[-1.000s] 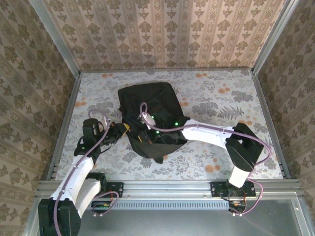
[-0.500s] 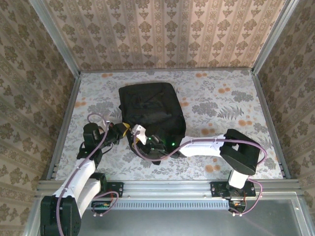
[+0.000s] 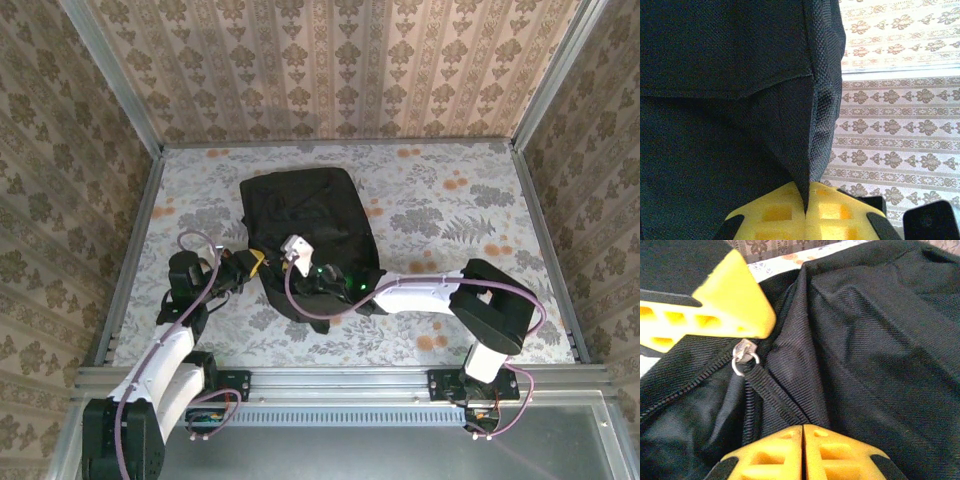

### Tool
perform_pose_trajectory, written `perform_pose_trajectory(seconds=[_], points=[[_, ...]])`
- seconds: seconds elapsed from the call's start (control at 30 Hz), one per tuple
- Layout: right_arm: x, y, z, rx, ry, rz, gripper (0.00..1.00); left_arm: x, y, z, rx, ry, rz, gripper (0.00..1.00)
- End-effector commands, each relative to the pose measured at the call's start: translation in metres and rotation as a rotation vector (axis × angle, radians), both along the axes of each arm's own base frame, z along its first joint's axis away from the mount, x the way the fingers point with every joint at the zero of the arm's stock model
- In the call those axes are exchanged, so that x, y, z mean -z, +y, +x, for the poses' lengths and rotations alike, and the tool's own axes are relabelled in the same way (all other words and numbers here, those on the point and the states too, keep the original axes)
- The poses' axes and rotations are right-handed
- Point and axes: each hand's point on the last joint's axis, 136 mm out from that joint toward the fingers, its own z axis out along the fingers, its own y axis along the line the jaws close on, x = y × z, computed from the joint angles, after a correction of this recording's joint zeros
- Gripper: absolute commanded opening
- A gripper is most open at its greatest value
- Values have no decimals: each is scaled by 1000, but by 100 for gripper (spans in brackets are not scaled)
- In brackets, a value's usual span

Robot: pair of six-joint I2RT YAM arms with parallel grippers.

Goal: Pack the student bag

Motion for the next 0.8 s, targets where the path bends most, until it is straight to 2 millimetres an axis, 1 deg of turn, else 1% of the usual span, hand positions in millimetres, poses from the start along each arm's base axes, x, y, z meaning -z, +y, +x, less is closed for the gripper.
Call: perform_pose_trajectory(seconds=[0.0,0.17,0.33,0.4,0.5,0.63,0.77], points=[[-10,2,-2,-48,-57,3,13,-56,-9,-4,70,-222,-54,0],[-17,15,-6,-114,-65,20,17,-57,-10,-4,73,-223,-53,0],[-22,21,-6,-139,-76,24,23,-52,-10,-5,72,-209,-45,0],[-23,18,-5,-134,-104,10,27,-51,-9,-5,70,-205,-44,0],[-24,6,-3,-117,-175,-18,34,-49,-9,-4,65,-200,-39,0],[-25,-4,-14,-181,-377,-29,41,-45,-9,-4,61,-194,-31,0],[-13,-5,-13,-203,-419,-100,42,-43,-9,-4,59,-191,-30,0]])
